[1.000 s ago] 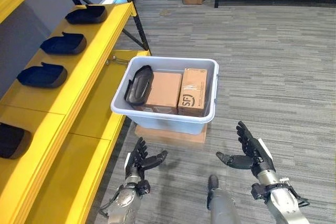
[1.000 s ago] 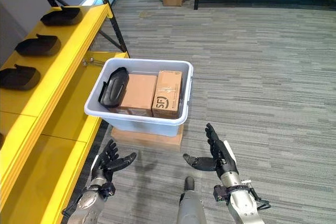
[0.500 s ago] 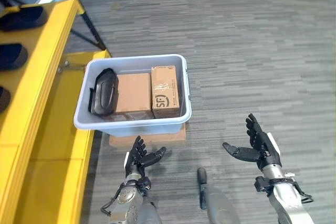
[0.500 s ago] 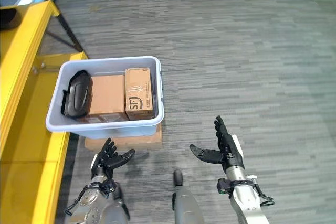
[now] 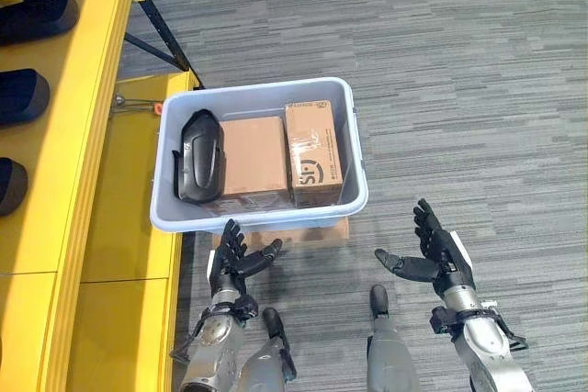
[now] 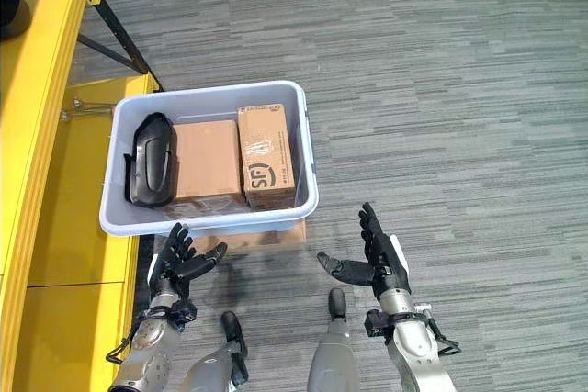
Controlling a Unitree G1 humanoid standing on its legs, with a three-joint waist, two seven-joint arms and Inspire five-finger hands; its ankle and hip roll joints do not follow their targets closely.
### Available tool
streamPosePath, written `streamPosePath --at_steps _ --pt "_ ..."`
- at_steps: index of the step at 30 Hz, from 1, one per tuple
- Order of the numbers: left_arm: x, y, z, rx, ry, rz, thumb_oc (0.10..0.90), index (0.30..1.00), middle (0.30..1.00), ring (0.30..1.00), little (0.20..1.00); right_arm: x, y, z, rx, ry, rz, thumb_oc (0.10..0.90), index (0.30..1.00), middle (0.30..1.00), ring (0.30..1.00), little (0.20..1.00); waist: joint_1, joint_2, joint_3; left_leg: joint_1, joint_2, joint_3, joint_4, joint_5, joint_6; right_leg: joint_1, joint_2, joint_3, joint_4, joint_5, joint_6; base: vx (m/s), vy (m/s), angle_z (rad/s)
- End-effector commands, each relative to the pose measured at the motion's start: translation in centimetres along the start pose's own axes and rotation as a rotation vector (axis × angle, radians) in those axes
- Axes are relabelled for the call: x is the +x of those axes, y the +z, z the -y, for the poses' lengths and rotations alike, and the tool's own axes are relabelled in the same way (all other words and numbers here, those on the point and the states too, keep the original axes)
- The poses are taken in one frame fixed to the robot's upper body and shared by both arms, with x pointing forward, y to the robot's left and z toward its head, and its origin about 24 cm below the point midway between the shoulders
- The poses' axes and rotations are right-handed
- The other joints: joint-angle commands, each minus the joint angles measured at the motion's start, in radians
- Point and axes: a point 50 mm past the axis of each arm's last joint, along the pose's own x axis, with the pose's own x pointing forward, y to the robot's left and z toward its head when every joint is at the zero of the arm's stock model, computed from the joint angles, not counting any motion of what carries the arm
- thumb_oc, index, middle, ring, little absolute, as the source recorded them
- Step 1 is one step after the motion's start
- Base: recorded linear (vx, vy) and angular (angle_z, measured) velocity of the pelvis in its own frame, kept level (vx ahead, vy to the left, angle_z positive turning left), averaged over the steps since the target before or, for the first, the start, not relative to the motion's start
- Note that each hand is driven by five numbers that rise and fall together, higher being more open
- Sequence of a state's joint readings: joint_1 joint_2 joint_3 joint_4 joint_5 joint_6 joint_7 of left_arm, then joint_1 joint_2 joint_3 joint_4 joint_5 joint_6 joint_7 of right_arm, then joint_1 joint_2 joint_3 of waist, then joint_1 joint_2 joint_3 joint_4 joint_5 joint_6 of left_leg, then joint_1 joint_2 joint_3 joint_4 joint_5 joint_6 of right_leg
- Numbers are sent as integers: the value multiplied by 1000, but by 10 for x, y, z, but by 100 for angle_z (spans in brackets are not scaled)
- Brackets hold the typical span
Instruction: Move parts from the plastic box to the shelf.
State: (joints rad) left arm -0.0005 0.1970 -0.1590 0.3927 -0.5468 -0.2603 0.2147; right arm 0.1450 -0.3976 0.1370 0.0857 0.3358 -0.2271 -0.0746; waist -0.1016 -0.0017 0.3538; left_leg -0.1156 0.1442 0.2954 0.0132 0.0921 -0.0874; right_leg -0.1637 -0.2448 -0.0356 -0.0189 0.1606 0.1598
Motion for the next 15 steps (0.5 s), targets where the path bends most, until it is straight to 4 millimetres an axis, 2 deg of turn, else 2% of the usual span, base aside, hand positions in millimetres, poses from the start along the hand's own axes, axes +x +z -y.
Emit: streamPosePath --at_steps 1,2,3,5,6,7,8,9,10,11,12,13,15 --pt "9 39 1 31 -53 188 900 1000 1000 1000 1000 9 40 2 5 -7 219 900 1000 1000 1000 1000 -1 -33 -79 -49 -6 -12 104 -70 24 64 -82 18 128 -28 66 47 167 4" --pt "10 39 4 40 -62 189 900 1000 1000 1000 1000 10 40 1 7 -5 222 900 1000 1000 1000 1000 -3 -33 -79 -46 -18 -10 99 -74 34 56 -87 23 148 -8 69 41 185 5" --pt "12 41 7 53 -76 192 900 1000 1000 1000 1000 13 41 -3 -2 13 223 900 1000 1000 1000 1000 -4 -28 -72 -19 -42 -6 76 -83 54 32 -94 24 212 39 65 41 185 4" --pt "12 41 7 53 -76 193 900 1000 1000 1000 1000 13 41 -3 -2 13 223 900 1000 1000 1000 1000 -2 -28 -75 -22 -41 -3 74 -80 54 26 -93 27 210 42 64 43 180 -4" --pt "15 45 7 62 -83 200 900 1000 1000 1000 1000 18 45 -11 -12 55 237 900 1000 1000 1000 1000 2 -17 -55 49 -66 39 25 -100 81 -40 -103 -91 327 52 38 69 248 -18" --pt "15 45 7 62 -83 200 900 1000 1000 1000 1000 18 45 -11 -12 55 237 900 1000 1000 1000 1000 2 -17 -54 50 -66 39 24 -100 81 -39 -103 -91 328 51 38 97 288 -46" --pt "14 45 8 60 -86 201 900 1000 1000 1000 1000 19 46 -13 -17 64 240 900 1000 1000 1000 1000 -2 -17 -53 72 -66 49 7 -103 80 -57 -81 -122 323 25 29 81 67 -63" --pt "15 44 8 58 -85 194 900 1000 1000 1000 1000 22 45 -14 -11 69 235 900 1000 1000 1000 1000 -25 -11 -49 94 -66 47 -15 -97 73 -114 24 -95 297 -52 12 112 66 -64" --pt "15 43 7 58 -80 193 900 1000 1000 1000 1000 22 46 -14 -6 73 243 900 1000 1000 1000 1000 -33 -15 -48 106 -72 47 -23 -97 68 -121 54 -88 251 -56 7 84 26 -63" --pt "15 43 7 58 -80 193 900 1000 1000 1000 1000 22 46 -14 -6 73 243 900 1000 1000 1000 1000 -33 -14 -46 108 -71 47 -23 -97 68 -118 55 -88 250 -55 7 158 -30 -37" --pt "14 41 7 59 -76 188 900 1000 1000 1000 1000 21 47 -15 -6 77 249 900 1000 1000 1000 1000 -43 -16 -53 131 -78 39 -35 -116 55 -120 64 -72 164 -56 12 116 -94 -10" --pt "14 39 7 57 -74 180 900 1000 1000 1000 1000 19 46 -15 -10 79 247 900 1000 1000 1000 1000 -47 -21 -56 136 -79 45 -38 -104 52 -104 61 -71 134 -38 6 115 -93 21" --pt "14 39 7 57 -74 180 900 1000 1000 1000 1000 19 46 -15 -10 79 247 900 1000 1000 1000 1000 -47 -20 -55 137 -79 44 -38 -103 52 -102 62 -72 133 -38 6 32 -71 10"
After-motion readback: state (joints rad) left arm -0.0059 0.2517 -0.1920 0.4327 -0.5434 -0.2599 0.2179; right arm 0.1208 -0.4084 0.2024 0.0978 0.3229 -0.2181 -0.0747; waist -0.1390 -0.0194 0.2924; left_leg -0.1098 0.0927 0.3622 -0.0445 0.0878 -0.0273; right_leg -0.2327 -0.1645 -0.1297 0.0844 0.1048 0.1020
